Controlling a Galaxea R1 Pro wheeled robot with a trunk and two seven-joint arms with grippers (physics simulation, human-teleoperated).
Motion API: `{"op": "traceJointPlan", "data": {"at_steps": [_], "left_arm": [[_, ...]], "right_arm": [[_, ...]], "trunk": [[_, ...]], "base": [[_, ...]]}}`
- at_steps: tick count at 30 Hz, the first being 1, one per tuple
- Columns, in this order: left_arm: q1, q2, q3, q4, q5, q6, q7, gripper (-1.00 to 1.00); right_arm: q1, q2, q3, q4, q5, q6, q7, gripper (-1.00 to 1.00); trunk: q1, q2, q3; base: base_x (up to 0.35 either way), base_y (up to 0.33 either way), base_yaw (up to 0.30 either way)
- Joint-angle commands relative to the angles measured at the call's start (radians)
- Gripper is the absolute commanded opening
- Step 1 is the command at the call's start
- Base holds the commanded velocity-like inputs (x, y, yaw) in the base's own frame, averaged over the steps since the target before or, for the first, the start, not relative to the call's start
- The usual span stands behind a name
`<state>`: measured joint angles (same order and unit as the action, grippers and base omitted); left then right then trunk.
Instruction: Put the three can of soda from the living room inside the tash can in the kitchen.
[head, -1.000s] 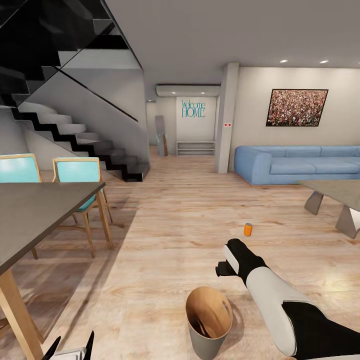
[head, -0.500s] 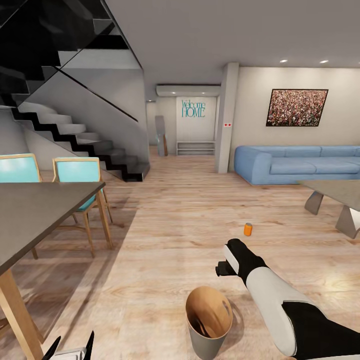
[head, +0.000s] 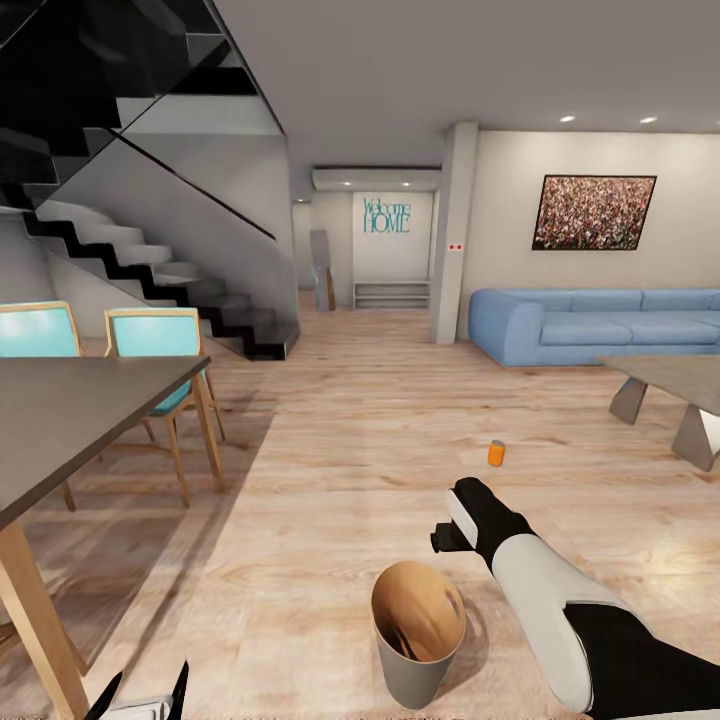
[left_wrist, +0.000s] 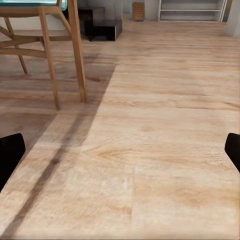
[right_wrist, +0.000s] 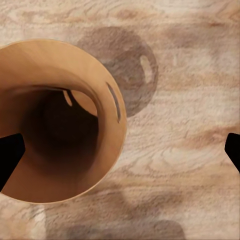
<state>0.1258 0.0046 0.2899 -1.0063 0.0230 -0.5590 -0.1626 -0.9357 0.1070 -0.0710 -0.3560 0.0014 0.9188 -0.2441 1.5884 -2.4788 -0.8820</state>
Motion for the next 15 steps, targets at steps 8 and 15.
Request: {"op": "traceJointPlan", "data": {"at_steps": [8,15], "left_arm": [[0.000,0.000,0.000,0.000,0.000,0.000,0.000,1.00],[0.000,0.000,0.000,0.000,0.000,0.000,0.000,1.00]], "right_arm": [[0.000,-0.001,0.000,0.000,0.000,0.000,0.000,1.00],[0.001,0.000,0.000,0.000,0.000,0.000,-0.001,1.00]], "trunk": [[0.014,-0.022,-0.029],[0.017,-0.024,-0.056]], "base": [[0.000,0.000,0.000],[0.000,0.000,0.000]]}}
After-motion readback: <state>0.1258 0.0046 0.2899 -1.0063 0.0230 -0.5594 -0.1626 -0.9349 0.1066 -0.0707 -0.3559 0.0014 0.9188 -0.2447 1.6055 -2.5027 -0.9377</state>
